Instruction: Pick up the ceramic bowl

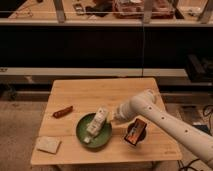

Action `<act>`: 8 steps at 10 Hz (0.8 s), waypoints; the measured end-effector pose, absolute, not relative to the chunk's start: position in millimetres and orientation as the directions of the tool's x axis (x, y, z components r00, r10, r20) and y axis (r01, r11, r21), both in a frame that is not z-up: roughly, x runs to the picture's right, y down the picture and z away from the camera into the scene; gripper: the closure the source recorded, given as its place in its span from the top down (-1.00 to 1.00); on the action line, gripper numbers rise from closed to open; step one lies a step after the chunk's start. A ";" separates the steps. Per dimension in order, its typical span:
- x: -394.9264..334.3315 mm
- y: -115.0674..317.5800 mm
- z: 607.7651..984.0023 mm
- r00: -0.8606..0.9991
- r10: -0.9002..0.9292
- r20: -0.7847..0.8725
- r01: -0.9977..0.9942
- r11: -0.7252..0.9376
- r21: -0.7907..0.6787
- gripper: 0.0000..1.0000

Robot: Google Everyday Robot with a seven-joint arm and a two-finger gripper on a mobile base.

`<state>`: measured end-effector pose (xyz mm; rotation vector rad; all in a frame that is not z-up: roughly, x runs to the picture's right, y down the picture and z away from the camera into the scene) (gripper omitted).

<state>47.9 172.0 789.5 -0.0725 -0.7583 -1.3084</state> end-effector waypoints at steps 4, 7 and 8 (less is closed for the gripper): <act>37.9 187.2 798.5 0.044 -0.832 0.554 0.881 0.293 0.371 -0.06; 40.9 198.6 810.7 0.036 -0.839 0.543 0.891 0.272 0.362 -0.06; 40.8 201.0 813.1 0.038 -0.839 0.543 0.893 0.273 0.359 -0.06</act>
